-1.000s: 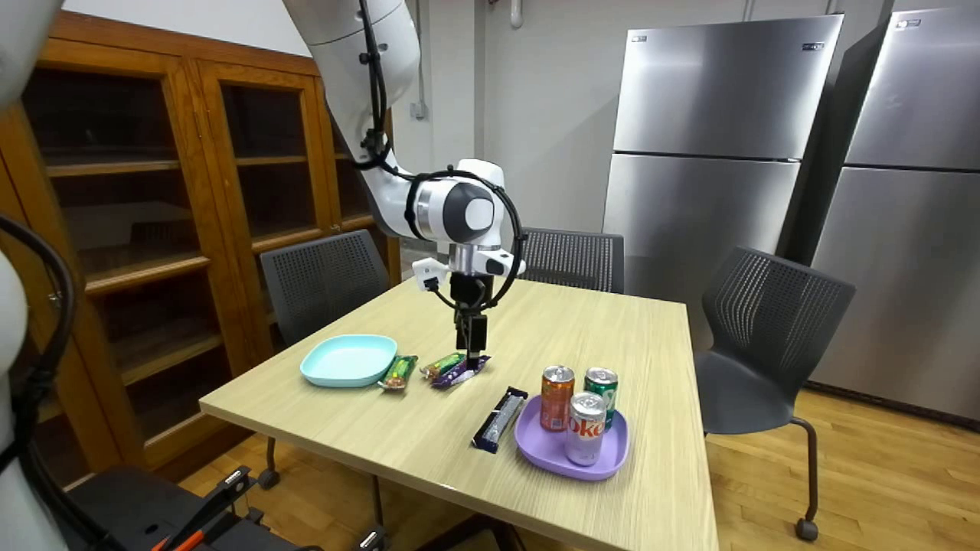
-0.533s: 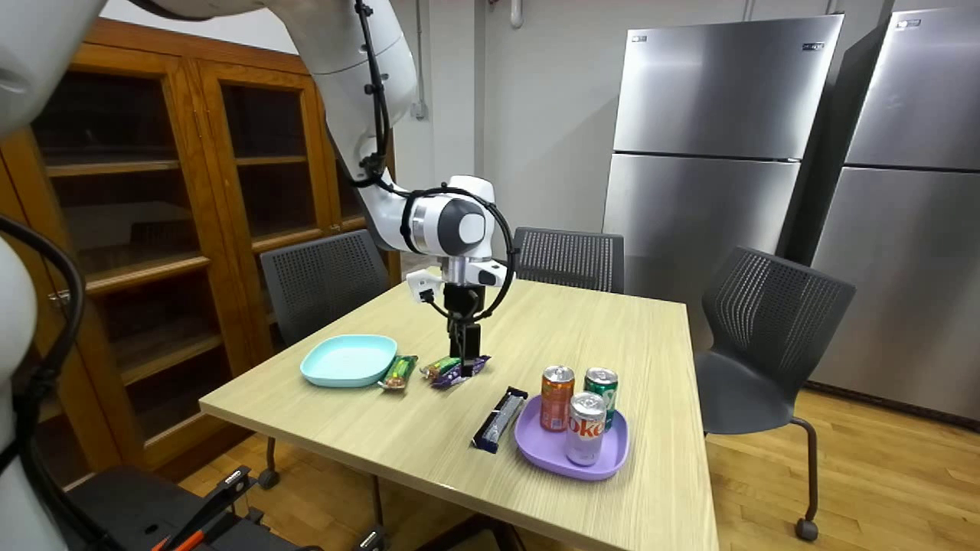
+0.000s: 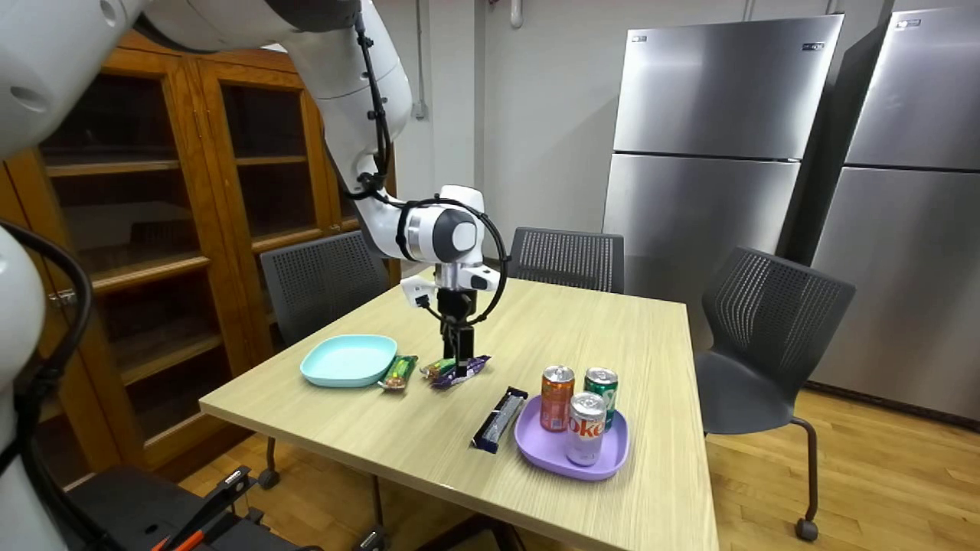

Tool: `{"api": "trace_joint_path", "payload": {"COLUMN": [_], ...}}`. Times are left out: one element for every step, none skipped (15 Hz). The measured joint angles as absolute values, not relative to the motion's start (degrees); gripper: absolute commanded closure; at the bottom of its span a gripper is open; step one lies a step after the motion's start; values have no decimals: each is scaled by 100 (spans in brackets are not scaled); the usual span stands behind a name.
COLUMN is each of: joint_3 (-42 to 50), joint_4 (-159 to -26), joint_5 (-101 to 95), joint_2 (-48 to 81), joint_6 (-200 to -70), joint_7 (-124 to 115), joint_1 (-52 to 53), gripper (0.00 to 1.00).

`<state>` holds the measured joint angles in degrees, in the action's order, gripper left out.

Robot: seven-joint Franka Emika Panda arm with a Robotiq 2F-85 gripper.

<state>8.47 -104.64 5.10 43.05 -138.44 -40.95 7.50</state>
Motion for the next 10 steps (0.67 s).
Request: {"api": "trace_joint_path", "payload": {"joint_3": [828, 806, 785, 767, 748, 735, 729, 725, 720, 717], "joint_4": [-10404, -10334, -10261, -10189, -10112, -10038, -9958, -9877, -9795, -9704], "joint_5": [510, 510, 510, 510, 510, 510, 510, 510, 510, 510], "joint_2": [4342, 4384, 4431, 4477, 4531, 4585, 4645, 4708, 4771, 4838], "joint_6": [-13844, -13843, -13841, -13840, -13840, -13840, -13840, -13840, -13840, -13840], "joint_7": [-4095, -4095, -4095, -4095, -4095, -4095, -4095, -4095, -4095, -4095], "joint_1": [756, 762, 769, 777, 787, 800, 822, 847, 873, 902], "gripper": [0, 0, 0, 0, 0, 0, 0, 0, 0, 0]}}
